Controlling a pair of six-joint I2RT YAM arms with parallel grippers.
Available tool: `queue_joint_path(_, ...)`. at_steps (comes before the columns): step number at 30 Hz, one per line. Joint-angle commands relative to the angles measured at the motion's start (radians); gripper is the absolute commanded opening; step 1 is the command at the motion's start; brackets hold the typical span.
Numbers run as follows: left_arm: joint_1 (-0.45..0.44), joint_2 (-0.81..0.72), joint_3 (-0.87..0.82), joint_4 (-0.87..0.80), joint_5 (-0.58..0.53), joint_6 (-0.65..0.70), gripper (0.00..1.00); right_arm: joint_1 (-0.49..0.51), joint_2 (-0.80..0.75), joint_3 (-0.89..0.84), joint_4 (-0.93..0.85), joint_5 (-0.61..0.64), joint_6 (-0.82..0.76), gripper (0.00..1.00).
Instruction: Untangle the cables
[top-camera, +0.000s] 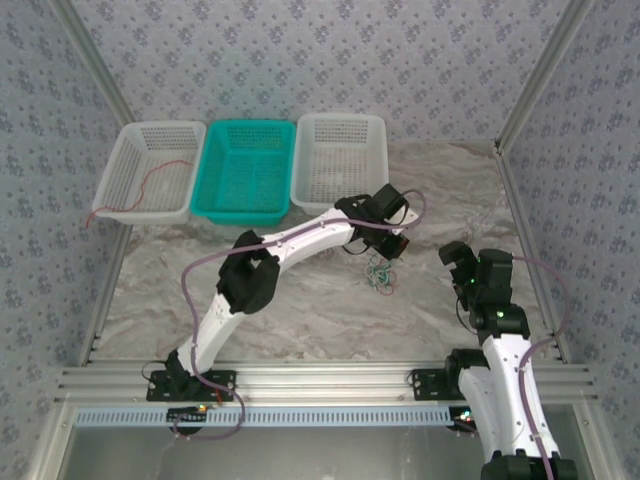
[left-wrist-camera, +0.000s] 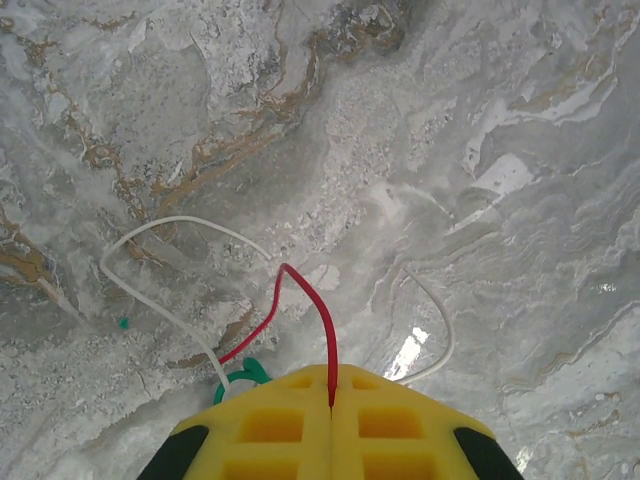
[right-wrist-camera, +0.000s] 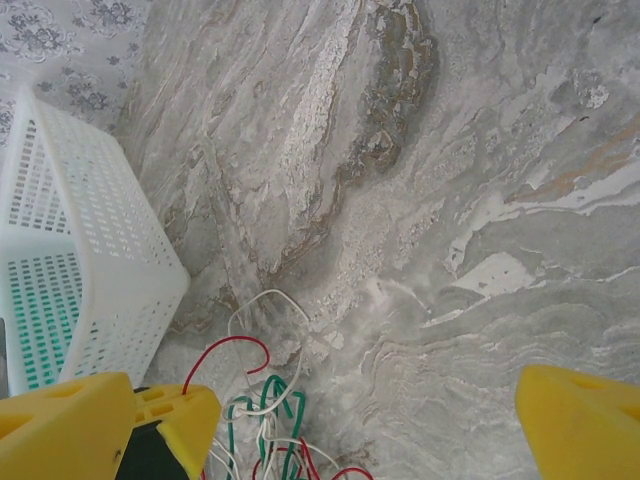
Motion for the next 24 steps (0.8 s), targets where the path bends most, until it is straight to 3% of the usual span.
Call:
queue_joint_path(1,0.005,-0.056,-0.017,0.040,0.049,-0.039,0.00,-0.004,-0.007,0.004,-0.004,-0.001,-0.027,1.00)
queue_joint_path(5,0.032,-0.188,-0.114,0.118,0.016,-0.132,0.00,-0.002,-0.015,-0.006,0.068,-0.078,-0.077,1.00)
queue_joint_path(10,0.089,-0.396,-0.360,0.299,0.002,-0.291,0.00,0.079,-0.028,-0.048,0.313,-0.196,-0.176,0.97)
queue_joint_path(13,0.104,-0.494,-0.437,0.314,-0.037,-0.315,0.00,0.204,-0.027,-0.044,0.402,-0.173,-0.274,0.93)
queue_joint_path(20,0.118,-0.622,-0.445,0.214,-0.111,-0.305,0.00,0.495,0.005,-0.067,0.680,-0.190,-0.544,0.93)
queue_joint_path(24,0.118,-0.675,-0.471,0.234,-0.099,-0.329,0.00,0.617,0.092,-0.087,0.821,-0.196,-0.704,0.68)
